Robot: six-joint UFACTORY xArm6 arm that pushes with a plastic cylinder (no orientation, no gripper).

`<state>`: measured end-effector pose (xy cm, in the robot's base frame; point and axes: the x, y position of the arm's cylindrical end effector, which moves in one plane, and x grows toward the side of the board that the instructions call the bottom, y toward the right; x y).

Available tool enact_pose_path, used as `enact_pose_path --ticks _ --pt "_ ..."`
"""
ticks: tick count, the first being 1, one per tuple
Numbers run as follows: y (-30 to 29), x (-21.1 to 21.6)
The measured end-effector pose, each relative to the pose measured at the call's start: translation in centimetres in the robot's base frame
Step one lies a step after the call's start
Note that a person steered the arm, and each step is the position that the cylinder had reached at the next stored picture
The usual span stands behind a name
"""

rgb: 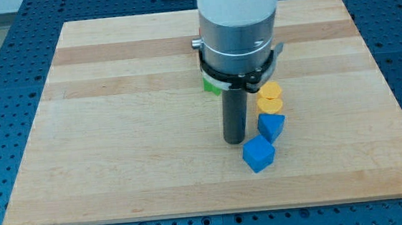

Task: Push blue cube right a bit

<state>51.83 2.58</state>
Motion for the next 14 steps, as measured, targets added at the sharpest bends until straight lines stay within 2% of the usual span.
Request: enact_pose_path --ticks 4,8,10,14 --pt "0.0 2.8" --pt "1.1 3.2" --pt "0.6 5.1" --pt "2.6 5.1"
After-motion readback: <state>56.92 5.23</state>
